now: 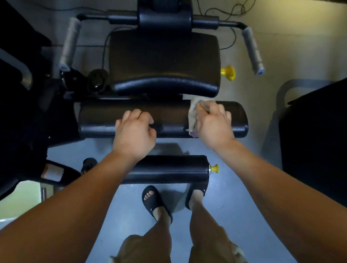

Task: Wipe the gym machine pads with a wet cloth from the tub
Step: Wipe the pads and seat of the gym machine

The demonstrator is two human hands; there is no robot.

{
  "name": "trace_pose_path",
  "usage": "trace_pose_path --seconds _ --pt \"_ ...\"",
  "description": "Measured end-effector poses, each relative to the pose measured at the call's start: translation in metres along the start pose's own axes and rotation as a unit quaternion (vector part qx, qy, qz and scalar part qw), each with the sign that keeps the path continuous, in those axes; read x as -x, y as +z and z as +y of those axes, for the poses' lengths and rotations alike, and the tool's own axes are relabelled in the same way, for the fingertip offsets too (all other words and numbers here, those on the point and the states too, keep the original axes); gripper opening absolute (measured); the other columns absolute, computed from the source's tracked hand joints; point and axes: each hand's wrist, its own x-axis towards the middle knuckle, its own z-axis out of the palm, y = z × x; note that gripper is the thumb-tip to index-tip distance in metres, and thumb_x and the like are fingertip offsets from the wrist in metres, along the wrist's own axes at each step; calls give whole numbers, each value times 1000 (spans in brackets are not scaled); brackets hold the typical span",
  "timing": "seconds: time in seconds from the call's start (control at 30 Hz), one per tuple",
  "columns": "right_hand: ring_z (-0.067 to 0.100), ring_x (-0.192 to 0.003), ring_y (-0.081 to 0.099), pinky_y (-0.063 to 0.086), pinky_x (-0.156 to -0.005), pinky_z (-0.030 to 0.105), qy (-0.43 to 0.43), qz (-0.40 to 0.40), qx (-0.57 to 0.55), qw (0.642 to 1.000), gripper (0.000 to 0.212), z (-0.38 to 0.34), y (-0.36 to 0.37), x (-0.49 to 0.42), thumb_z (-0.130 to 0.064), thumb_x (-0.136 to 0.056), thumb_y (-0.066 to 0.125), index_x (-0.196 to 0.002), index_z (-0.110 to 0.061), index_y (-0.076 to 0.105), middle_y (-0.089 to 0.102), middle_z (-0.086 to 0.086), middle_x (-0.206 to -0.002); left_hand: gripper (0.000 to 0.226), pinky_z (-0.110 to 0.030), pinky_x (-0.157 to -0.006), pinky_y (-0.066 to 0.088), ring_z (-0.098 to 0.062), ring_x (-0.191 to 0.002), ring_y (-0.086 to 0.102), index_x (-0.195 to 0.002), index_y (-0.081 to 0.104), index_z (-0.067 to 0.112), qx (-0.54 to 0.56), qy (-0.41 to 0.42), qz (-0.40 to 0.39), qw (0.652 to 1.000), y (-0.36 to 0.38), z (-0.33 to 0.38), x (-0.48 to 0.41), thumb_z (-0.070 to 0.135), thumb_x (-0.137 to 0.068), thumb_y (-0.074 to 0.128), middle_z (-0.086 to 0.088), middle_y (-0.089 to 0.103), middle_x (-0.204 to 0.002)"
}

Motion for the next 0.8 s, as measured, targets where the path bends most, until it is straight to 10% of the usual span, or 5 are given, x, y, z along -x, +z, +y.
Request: trace_pose_path --seconds 0.27,0.53,0.8 --pt "34 -139 27 26 -115 46 -112 -73 5 991 60 -61 -3 -34 -52 -103 45 -152 -17 43 34 8 -155 26 -40 -95 36 -23 -111 43 -112 64 19 48 -90 31 994 -10 -38 27 17 -90 51 0 56 -114" --pt "26 -125 50 36 -110 29 -326 -67 -100 938 38 -14 -19 -48 -14 -95 69 -132 -17 68 58 -1 -135 27 -39 -92 34 -25 -111 44 -113 65 20 58 -123 56 989 -8 3 5 19 -89 52 0 58 -112" --pt "8 -94 64 48 -79 15 -187 -222 -336 896 15 62 -80 -104 -17 -99 62 -108 -21 73 56 -8 -107 39 -36 -100 44 -16 -116 51 -124 58 28 213 -184 46 958 14 134 -59 23 -86 54 8 58 -114"
